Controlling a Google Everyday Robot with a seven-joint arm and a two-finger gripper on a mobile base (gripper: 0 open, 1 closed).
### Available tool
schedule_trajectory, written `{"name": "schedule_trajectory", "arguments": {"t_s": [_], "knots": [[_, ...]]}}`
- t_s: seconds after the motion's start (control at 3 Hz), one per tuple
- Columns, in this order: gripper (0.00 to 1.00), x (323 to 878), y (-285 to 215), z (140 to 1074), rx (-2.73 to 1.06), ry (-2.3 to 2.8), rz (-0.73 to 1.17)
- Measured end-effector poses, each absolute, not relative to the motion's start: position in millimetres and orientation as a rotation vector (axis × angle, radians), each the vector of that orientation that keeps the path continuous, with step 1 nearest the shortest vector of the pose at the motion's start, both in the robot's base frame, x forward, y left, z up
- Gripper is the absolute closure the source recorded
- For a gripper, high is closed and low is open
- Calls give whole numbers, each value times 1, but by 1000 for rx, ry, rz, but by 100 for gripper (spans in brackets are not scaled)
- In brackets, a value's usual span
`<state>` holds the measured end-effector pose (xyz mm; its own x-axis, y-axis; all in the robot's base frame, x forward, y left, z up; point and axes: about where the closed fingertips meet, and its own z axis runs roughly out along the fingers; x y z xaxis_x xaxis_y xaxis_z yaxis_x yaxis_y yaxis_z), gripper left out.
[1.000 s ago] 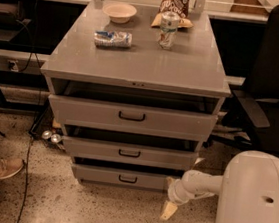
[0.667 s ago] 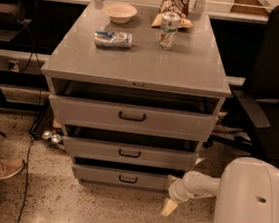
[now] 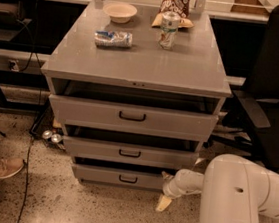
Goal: Open bottom drawer
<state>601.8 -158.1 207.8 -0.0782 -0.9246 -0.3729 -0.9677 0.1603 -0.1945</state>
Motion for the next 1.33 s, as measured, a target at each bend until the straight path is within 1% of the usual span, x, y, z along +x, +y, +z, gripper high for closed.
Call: {"name": "schedule_trajectory", "arguments": {"t_s": [0.33, 0.67, 1.0, 1.33], "knots": [[0, 619, -142, 198, -1834, 2009, 92], [0, 633, -131, 187, -1857, 1998, 86], [17, 641, -120, 170, -1872, 1995, 126], [47, 634, -116, 171, -1875, 1965, 189]]}}
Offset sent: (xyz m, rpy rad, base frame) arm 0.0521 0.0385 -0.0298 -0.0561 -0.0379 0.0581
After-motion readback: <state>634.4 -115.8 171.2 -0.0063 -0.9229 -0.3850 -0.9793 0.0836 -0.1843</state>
